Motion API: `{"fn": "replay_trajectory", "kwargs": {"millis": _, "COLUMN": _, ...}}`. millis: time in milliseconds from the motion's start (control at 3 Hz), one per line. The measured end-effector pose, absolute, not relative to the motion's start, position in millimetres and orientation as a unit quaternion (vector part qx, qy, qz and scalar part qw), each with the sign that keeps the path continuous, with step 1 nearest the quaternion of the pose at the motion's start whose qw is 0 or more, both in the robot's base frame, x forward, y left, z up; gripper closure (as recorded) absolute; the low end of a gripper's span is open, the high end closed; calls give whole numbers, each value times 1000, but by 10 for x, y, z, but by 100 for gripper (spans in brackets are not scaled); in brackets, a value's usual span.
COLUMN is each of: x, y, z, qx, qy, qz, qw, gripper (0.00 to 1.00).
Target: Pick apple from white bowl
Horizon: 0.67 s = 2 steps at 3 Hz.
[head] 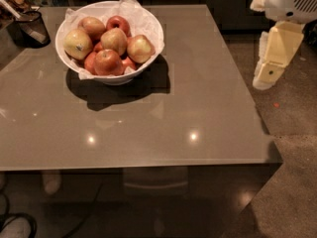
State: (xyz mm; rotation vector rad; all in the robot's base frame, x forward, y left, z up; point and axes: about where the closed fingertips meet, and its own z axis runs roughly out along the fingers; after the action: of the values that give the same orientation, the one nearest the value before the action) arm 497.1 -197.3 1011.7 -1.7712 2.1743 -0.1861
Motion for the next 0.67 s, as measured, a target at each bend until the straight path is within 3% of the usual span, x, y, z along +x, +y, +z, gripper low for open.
{"fn": "replay_trajectory", "kwargs": {"millis": 667, "x": 5189, "y": -1782, "z": 10183, "qx": -621, "qy": 758, "qz": -56, "qw": 192, "gripper": 0}}
